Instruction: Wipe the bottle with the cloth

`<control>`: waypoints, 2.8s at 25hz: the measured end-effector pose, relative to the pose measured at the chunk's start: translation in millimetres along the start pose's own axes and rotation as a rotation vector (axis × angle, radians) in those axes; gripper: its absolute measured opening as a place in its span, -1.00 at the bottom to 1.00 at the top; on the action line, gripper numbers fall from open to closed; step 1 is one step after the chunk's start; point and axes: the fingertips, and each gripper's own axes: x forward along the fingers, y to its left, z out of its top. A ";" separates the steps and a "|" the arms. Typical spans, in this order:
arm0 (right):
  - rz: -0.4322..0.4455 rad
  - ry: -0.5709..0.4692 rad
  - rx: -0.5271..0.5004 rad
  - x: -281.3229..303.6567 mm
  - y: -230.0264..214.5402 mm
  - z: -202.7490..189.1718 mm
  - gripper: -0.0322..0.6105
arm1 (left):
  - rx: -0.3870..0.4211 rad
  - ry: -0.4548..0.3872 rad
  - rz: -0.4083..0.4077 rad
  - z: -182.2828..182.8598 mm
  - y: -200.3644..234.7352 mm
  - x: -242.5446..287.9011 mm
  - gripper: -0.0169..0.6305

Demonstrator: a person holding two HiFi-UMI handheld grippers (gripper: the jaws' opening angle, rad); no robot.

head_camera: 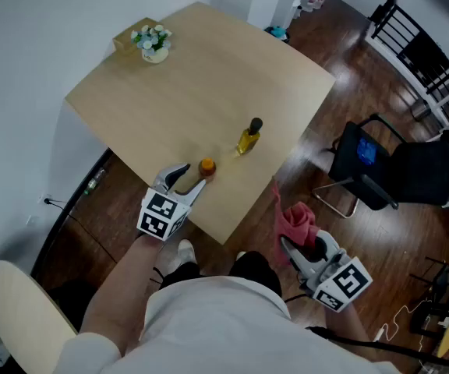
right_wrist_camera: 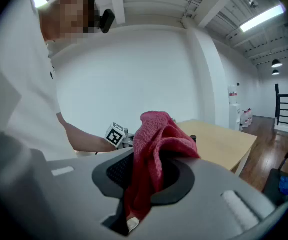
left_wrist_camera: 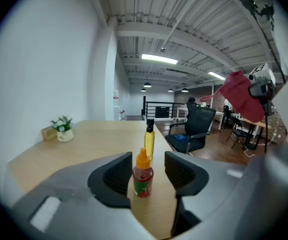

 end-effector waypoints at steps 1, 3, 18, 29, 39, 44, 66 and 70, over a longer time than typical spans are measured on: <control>-0.014 -0.008 0.008 5.4 -1.0 -0.9 -0.66 | 0.016 0.007 -0.015 -1.0 4.8 11.9 -0.28; -0.034 -0.017 0.019 14.2 -4.0 -1.8 -0.66 | 0.042 0.023 -0.033 -4.0 15.4 36.2 -0.25; -0.064 0.016 -0.019 -12.2 -78.3 6.7 -0.66 | -0.046 0.035 -0.003 0.1 30.1 80.5 -0.45; 0.253 -0.129 -0.214 76.2 -69.3 88.0 -0.66 | -0.127 -0.193 -0.213 146.2 -20.6 0.1 -0.45; 0.445 -0.189 -0.230 125.3 -45.7 115.6 -0.66 | -0.178 -0.256 -0.214 185.3 -47.5 -33.2 -0.45; 0.455 -0.108 -0.198 138.9 -53.9 78.1 -0.67 | -0.228 -0.300 -0.191 195.5 -41.2 -48.8 -0.45; 0.434 -0.120 -0.394 125.5 -9.9 87.3 -0.67 | -0.249 -0.324 -0.112 225.1 -21.9 -43.9 -0.45; 0.394 -0.050 -0.318 132.8 -13.0 35.3 -0.67 | -0.239 -0.335 -0.112 220.9 -28.2 -58.8 -0.45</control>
